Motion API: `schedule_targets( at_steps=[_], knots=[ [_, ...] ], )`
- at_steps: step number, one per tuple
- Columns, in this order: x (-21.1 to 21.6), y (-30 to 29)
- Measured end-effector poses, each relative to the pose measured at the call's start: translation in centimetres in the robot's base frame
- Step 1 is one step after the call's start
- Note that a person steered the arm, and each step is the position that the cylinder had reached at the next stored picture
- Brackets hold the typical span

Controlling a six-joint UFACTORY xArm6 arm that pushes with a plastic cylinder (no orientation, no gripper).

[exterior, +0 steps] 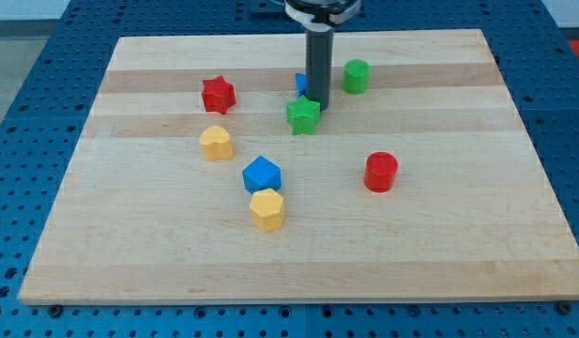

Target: Move green circle towards top left

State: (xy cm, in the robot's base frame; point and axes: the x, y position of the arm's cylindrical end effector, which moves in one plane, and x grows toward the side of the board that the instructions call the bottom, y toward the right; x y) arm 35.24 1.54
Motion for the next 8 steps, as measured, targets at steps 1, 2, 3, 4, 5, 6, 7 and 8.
schedule_targets(
  at_steps=[1,2,3,4,5,6,7,8],
  knots=[
    [-0.4,0.0],
    [-1.6,0.2],
    [-3.5,0.2],
    [-3.6,0.9],
    [-3.6,4.0],
    [-3.6,7.4],
    [-4.2,7.5],
    [-4.4,7.5]
  ],
)
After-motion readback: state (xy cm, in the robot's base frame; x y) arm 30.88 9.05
